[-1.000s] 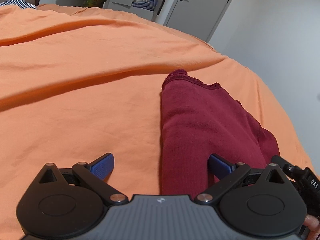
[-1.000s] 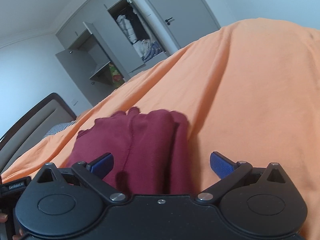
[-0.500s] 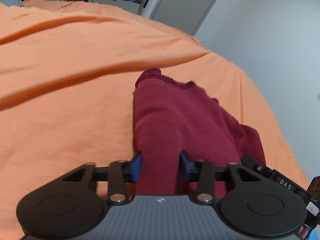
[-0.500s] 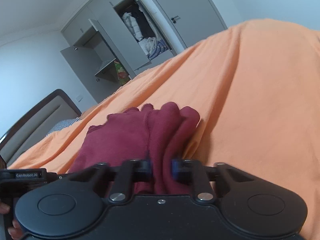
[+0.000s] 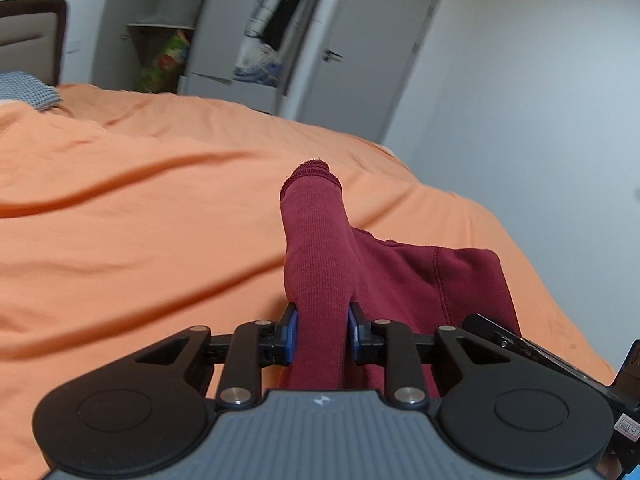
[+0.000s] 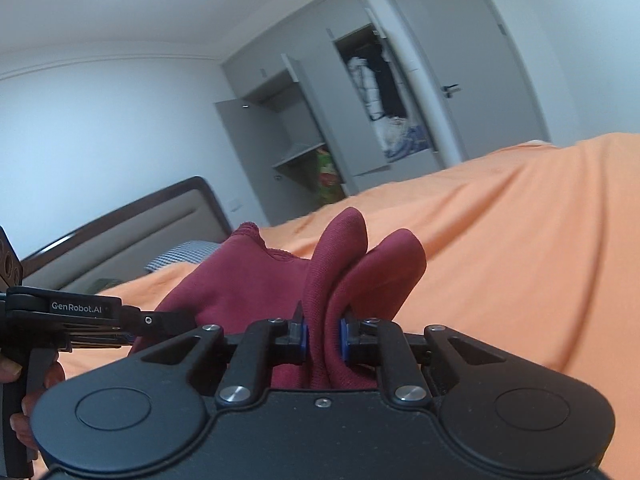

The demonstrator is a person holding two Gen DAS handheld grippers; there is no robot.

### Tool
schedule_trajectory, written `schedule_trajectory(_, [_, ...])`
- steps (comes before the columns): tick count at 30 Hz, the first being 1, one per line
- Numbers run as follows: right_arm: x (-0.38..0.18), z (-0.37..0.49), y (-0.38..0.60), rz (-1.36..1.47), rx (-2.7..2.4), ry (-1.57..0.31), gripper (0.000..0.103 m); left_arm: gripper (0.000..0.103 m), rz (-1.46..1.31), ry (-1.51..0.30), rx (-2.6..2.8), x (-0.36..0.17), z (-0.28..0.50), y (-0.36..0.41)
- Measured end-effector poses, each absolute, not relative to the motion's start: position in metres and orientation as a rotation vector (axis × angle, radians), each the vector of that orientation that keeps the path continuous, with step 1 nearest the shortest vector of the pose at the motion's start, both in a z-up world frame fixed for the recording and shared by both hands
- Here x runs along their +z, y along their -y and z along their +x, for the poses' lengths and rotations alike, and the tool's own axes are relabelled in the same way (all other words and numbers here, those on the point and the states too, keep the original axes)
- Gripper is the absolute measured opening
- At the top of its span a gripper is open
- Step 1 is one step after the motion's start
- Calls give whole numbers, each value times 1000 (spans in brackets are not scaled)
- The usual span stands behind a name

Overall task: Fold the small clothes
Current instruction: 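Pinch the sweater end with the right gripper while the left gripper pinches its edge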

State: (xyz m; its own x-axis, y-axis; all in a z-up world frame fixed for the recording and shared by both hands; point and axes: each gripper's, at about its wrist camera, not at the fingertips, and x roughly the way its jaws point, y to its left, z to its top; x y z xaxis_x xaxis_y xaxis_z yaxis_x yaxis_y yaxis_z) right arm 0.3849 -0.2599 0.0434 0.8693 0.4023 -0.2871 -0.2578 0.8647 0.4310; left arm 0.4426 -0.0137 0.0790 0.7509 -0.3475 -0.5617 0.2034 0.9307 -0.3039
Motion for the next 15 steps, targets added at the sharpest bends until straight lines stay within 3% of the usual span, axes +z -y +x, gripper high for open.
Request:
schedule_trajectory(7, [47, 396, 207, 376, 441, -427, 15, 27, -240, -667, -186, 79, 427, -40])
schedule_trajectory(15, [35, 401, 169, 318, 429, -520, 16, 27, -298, -737, -141, 43, 423, -69])
